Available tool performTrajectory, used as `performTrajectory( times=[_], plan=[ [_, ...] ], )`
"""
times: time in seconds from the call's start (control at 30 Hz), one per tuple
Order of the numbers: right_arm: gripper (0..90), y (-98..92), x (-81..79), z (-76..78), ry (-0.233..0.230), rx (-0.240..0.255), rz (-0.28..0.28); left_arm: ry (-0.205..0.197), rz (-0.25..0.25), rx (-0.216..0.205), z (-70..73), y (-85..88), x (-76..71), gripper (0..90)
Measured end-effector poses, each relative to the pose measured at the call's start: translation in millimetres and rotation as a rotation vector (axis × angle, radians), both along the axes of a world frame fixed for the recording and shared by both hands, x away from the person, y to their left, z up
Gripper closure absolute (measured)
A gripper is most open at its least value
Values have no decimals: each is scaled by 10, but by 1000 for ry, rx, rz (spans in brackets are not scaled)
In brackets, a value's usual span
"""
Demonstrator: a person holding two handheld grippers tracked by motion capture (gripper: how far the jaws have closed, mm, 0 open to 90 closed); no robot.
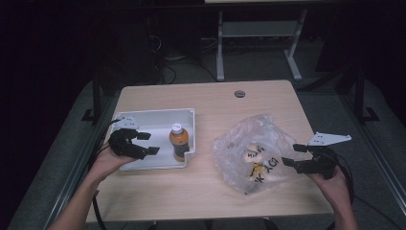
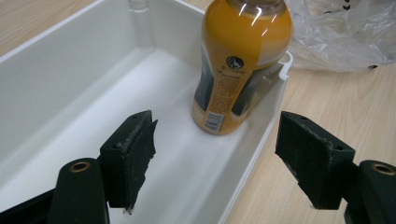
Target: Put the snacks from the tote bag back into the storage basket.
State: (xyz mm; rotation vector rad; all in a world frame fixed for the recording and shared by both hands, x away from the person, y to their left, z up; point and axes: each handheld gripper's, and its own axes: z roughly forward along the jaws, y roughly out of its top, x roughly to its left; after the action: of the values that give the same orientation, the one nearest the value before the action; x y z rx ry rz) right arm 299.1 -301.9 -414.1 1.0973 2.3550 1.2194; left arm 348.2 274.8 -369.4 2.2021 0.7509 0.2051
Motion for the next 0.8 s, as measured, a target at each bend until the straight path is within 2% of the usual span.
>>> performTrajectory(
  times=[0.17,0.23,0.37,0.53,0.7,0.8],
  plan=[
    [258,3,-6,2,-1,0,-1,0,7,0,-76,30,-33,274],
    [258,7,-6,2,-1,-1,1,-1,10,14,-111,48,-47,274],
    [258,17,-10,2,1,-1,1,2,27,4,-179,93,-81,272],
    [258,21,-9,-5,0,-4,3,-12,39,7,-246,162,-132,272],
    [258,27,-8,-13,3,-4,6,-3,46,12,-317,186,-187,269],
    [258,32,-9,-16,6,-6,8,-14,49,12,-347,186,-218,269]
  ],
)
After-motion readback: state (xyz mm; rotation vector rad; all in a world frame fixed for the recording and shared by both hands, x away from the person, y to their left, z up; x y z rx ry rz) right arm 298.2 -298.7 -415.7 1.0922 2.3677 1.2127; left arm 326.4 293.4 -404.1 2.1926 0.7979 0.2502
